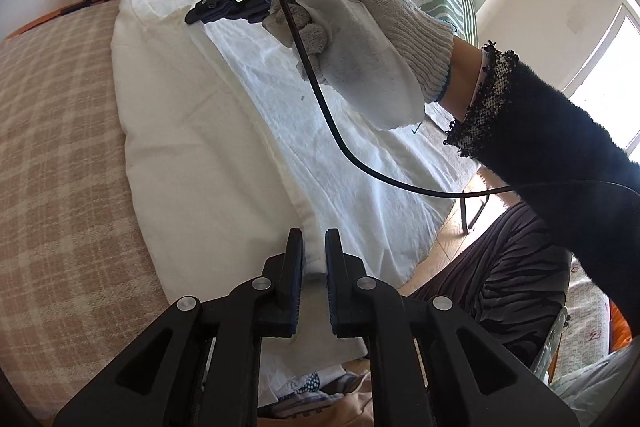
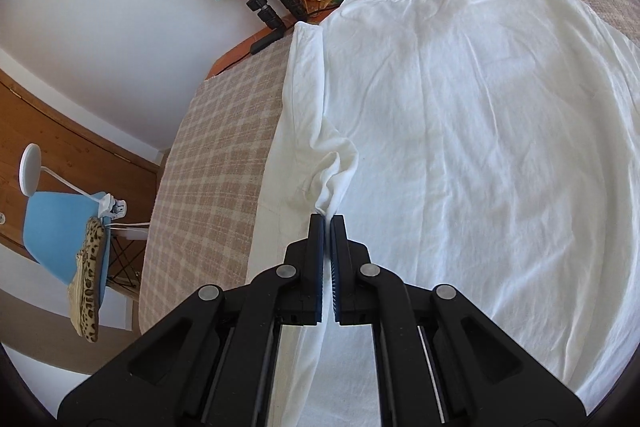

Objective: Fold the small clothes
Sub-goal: 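Fold the held shirt side over the back with the right gripper, release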

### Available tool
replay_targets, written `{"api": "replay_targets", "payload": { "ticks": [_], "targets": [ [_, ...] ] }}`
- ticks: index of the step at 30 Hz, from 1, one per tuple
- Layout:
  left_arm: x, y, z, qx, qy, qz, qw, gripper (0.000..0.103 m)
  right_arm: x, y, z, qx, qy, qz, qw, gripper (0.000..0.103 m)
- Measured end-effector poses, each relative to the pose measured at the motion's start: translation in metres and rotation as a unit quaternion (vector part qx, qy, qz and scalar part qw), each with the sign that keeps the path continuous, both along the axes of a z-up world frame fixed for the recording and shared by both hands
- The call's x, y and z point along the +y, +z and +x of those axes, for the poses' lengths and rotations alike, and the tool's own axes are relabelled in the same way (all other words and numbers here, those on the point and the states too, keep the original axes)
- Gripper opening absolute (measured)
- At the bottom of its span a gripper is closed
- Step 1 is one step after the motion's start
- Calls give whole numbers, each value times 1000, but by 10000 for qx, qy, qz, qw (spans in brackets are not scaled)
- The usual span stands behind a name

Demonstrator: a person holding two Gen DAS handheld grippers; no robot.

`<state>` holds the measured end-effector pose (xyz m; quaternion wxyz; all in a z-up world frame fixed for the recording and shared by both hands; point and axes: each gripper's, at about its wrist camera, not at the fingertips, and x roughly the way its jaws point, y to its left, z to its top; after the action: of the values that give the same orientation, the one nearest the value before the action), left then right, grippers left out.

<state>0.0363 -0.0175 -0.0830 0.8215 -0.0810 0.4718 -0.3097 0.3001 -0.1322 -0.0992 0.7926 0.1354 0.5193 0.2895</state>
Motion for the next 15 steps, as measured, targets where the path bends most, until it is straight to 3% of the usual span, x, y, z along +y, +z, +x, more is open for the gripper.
{"api": "replay_targets", "payload": {
  "ticks": [5, 8, 12, 15],
  "targets": [
    [-13, 5, -19, 38, -629, 71, 9980, 17, -4, -9, 3, 57, 38, -274, 9996, 4],
    [6, 16, -33, -114, -680, -73, 9976, 17, -14, -1, -3, -84, -28, -483, 9988, 10],
    [45, 22, -30, -337, -29, 65, 9994, 17, -36, 22, -23, -364, -74, -292, 9989, 10],
    [63, 16, -18, -195, 413, 107, 9989, 17, -46, 36, -44, -551, -7, -182, 9983, 10]
  ]
}}
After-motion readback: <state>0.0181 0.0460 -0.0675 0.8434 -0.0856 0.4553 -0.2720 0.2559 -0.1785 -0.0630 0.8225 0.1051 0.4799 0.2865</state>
